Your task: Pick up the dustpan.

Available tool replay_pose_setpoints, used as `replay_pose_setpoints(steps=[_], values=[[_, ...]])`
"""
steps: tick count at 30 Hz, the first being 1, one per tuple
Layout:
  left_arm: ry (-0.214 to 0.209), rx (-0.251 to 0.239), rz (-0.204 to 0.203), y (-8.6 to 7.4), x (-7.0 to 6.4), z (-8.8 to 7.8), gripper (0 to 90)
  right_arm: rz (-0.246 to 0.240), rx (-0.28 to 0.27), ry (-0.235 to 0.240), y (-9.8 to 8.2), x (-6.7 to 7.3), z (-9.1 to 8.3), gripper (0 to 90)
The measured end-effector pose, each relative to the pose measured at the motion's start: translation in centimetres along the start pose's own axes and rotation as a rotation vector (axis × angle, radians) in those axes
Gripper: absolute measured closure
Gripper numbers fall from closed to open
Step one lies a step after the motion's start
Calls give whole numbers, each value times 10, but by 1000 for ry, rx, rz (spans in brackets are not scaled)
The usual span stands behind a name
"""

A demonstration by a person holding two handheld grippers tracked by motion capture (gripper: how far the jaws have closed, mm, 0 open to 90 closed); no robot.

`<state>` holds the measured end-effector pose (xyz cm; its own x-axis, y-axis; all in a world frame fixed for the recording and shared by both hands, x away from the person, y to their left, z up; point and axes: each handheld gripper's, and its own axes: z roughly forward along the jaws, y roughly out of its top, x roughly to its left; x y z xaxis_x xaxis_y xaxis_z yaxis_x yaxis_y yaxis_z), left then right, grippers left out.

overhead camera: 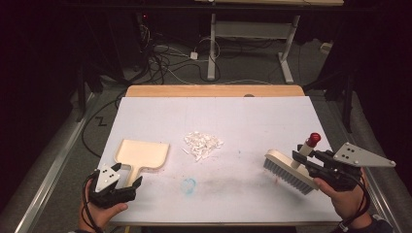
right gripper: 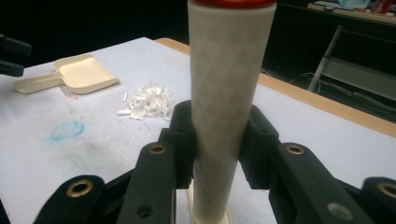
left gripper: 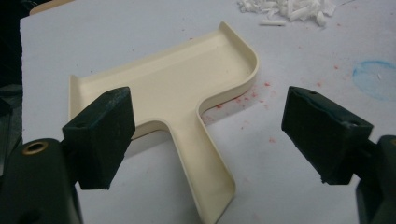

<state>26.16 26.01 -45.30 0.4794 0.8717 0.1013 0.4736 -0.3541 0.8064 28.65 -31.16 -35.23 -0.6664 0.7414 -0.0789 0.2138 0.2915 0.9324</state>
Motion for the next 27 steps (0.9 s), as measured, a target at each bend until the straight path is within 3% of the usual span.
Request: replay_pose_setpoints(steps=[4, 9, 14, 17, 18, 20, 21, 22, 23, 26, 27], values=[[1, 13, 19, -1, -1, 1, 166, 8, 5, -8, 0, -2, 1, 707], [12, 39, 11, -3, 3, 3, 166, 6, 5, -17, -1, -3, 3, 707], [25, 101, -30, -6, 8, 9, 167, -1, 10, -25, -1, -2, 3, 707], [15, 113, -41, -7, 9, 11, 169, -4, 6, -29, 0, -1, 1, 707], [34, 147, -59, -7, 10, 14, 169, -2, 4, -33, 0, -1, 1, 707], [33, 163, -81, -8, 11, 16, 169, 1, -1, -42, 0, -2, 0, 707], [30, 168, -106, -9, 12, 18, 169, 0, -4, -46, 0, -2, -1, 707], [41, 192, -163, -12, 15, 25, 170, -4, -3, -48, 0, -2, -2, 707], [30, 204, -184, -13, 16, 29, 170, -2, -5, -47, 0, -2, -2, 707], [51, 239, -214, -11, 17, 40, 171, -8, -1, -45, 0, -1, -2, 707], [40, 236, -222, -11, 18, 42, 171, -12, 1, -41, 0, -1, -1, 707]])
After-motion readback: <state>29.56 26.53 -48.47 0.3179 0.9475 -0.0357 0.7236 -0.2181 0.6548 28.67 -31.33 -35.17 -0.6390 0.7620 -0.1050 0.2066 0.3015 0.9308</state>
